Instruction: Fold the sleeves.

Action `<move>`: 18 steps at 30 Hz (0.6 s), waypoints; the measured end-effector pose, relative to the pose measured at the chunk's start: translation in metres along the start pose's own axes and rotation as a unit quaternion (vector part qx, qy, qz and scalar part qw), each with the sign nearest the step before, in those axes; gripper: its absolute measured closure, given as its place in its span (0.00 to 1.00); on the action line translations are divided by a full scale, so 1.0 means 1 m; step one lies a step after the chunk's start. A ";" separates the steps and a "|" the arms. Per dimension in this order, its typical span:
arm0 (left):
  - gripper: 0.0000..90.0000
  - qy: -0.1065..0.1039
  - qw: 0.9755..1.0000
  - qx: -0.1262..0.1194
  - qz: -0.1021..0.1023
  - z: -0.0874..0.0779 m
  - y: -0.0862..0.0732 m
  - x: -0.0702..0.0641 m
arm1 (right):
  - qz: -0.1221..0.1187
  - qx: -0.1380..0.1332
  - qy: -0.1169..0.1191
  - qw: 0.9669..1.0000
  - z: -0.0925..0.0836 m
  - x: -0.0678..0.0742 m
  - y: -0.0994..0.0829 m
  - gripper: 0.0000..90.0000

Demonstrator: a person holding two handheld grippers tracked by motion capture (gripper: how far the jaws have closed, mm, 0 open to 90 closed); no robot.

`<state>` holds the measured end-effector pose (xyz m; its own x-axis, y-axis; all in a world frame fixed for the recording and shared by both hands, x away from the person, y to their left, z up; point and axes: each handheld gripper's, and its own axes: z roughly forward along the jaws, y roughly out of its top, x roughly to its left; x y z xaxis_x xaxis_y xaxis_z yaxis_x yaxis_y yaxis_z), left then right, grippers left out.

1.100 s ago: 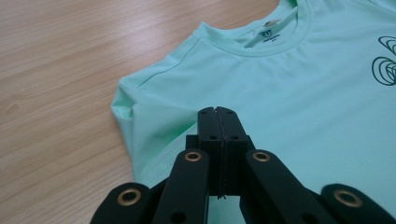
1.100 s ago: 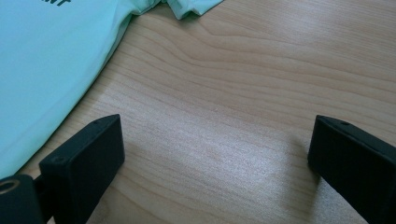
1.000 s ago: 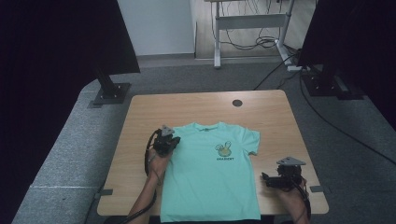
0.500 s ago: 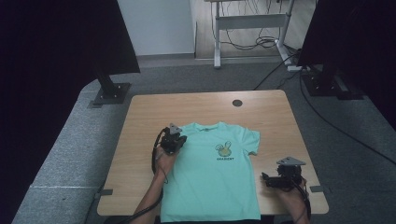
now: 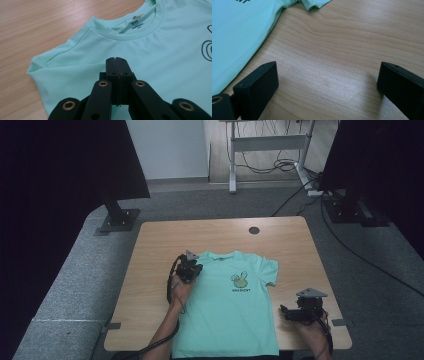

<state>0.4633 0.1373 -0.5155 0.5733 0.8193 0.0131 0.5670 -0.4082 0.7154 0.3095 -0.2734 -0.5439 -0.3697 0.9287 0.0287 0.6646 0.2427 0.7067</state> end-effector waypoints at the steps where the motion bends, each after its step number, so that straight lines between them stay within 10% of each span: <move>1: 1.00 0.000 1.000 0.001 0.001 0.001 0.000 -0.001 | 0.000 0.000 0.000 1.000 0.000 0.000 0.000 0.03; 18: 0.86 0.007 0.999 0.001 0.034 0.001 0.001 -0.012 | 0.000 0.000 0.000 1.000 0.000 0.000 0.000 0.03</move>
<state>0.4576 0.1261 -0.5157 0.6026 0.7949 0.0706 0.5288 -0.4639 0.7107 0.3096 -0.2734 -0.5439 -0.3705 0.9284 0.0285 0.6642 0.2434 0.7069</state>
